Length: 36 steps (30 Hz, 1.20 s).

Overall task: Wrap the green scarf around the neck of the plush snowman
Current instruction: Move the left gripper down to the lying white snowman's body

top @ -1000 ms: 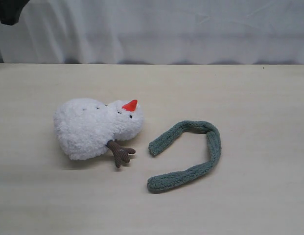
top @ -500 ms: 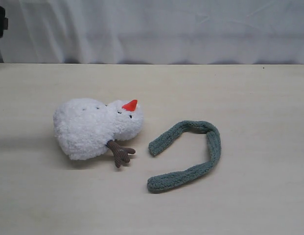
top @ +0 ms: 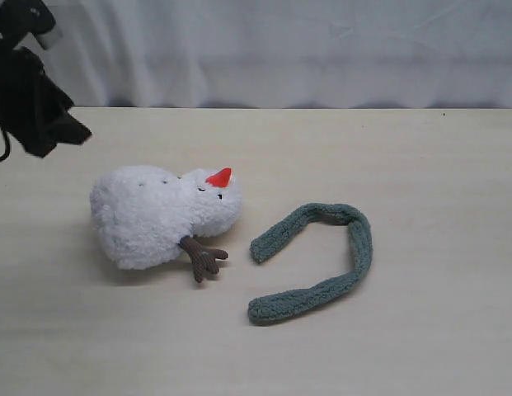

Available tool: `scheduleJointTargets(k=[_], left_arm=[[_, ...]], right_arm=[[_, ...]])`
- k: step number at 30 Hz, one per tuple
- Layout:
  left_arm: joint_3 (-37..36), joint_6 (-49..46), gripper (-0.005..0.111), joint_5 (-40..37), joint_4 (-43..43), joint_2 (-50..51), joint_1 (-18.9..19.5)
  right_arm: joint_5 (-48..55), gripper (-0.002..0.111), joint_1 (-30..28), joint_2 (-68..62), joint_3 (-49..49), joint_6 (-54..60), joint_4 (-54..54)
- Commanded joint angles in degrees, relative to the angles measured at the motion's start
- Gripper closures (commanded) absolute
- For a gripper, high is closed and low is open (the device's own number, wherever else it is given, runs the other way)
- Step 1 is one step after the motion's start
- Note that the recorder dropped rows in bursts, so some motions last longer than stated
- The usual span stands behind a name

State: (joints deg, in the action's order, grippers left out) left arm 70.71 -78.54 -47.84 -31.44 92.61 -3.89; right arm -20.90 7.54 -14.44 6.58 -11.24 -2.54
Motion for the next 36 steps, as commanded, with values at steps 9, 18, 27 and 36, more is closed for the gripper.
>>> scheduleJointTargets(k=[9, 18, 27, 36], left_arm=[[-11.04, -26.38, 0.040, 8.30, 13.24, -0.11, -23.47], [-13.67, -0.19, 0.040, 29.99, 15.47, -0.11, -23.80], [-5.78, 36.61, 0.078, 37.67, 16.64, -0.11, -12.29], [-5.92, 36.67, 0.107, 41.02, 17.71, 9.65, -10.49]], right_arm=[[1.49, 0.073, -0.10, -0.17, 0.14, 0.02, -0.04], [2.73, 0.073, -0.10, -0.17, 0.14, 0.02, -0.04], [3.65, 0.073, -0.10, -0.17, 0.14, -0.12, -0.04], [6.02, 0.073, -0.10, -0.17, 0.14, -0.12, -0.04]])
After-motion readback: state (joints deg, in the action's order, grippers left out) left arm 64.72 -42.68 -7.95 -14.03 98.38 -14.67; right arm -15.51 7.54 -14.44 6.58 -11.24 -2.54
